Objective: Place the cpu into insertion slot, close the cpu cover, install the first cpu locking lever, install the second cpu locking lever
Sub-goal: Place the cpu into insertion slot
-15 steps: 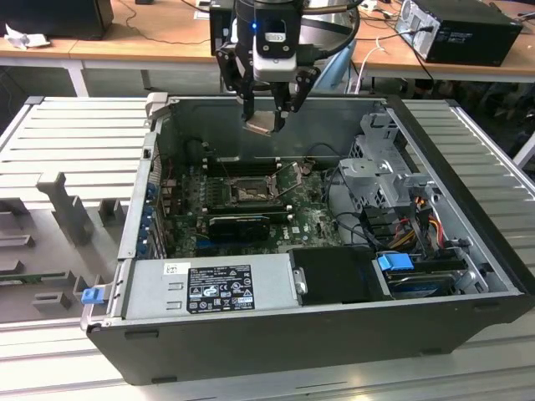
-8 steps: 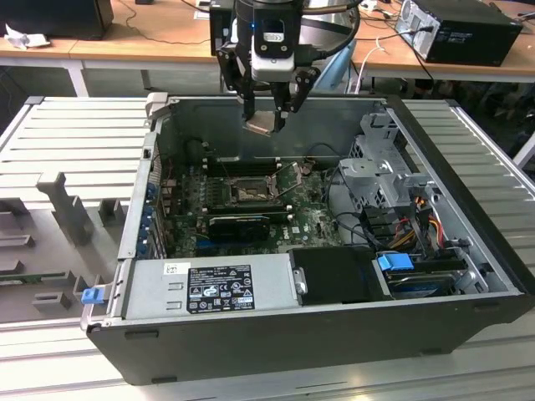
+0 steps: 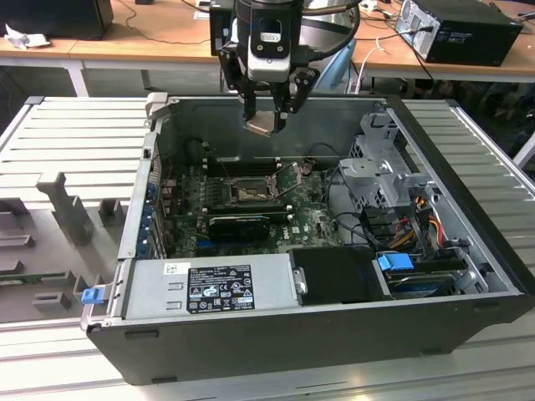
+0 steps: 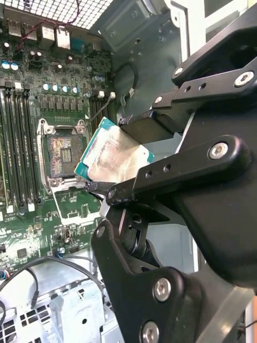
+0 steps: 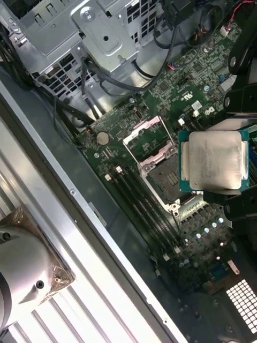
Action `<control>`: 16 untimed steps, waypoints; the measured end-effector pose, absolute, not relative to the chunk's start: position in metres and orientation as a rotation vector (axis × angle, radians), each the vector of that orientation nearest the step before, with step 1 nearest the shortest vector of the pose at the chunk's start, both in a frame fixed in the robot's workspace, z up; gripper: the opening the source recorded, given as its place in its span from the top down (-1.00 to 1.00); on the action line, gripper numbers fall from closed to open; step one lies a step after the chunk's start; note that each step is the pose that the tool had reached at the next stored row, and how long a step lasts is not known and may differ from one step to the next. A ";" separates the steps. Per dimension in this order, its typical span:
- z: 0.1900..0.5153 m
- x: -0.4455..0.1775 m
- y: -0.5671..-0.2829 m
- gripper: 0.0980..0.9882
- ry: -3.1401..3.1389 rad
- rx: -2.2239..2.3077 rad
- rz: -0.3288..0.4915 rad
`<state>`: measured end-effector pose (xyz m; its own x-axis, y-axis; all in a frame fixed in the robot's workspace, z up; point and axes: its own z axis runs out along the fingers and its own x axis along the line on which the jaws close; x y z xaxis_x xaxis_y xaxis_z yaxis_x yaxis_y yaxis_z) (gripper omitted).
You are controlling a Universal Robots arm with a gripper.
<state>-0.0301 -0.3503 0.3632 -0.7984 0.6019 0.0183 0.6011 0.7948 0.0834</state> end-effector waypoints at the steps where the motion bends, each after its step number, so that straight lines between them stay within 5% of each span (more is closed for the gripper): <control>1: 0.363 -0.030 -0.350 0.03 2.962 1.009 0.133; 16: 0.360 -0.030 -0.350 0.03 2.890 1.187 0.132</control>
